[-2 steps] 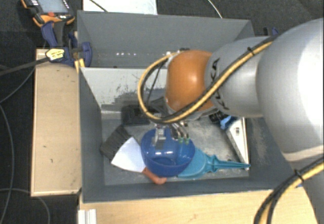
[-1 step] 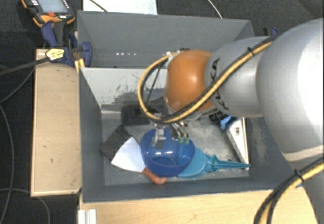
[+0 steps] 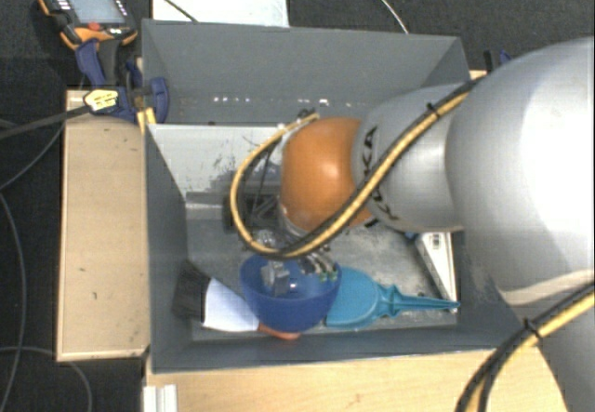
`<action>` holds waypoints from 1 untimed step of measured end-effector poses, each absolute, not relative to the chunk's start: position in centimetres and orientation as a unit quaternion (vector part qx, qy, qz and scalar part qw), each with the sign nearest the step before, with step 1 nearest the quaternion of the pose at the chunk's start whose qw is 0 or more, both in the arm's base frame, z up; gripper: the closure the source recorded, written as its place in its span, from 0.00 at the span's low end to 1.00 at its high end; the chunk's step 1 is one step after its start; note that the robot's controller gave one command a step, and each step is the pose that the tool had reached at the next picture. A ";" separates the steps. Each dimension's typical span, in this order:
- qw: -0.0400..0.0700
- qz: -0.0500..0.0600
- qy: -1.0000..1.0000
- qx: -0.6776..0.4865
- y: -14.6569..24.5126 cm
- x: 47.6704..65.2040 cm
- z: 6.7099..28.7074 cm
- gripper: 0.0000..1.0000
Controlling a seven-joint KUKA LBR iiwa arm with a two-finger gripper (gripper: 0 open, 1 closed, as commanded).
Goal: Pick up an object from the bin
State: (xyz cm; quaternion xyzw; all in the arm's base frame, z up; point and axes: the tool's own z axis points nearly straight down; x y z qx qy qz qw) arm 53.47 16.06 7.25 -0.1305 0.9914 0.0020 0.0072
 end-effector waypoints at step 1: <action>0.007 0.002 0.992 -0.130 16.0 53.5 7.2 1.00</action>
Offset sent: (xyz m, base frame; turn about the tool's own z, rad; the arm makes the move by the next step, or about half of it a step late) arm -0.0055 0.0170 0.0630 -0.0012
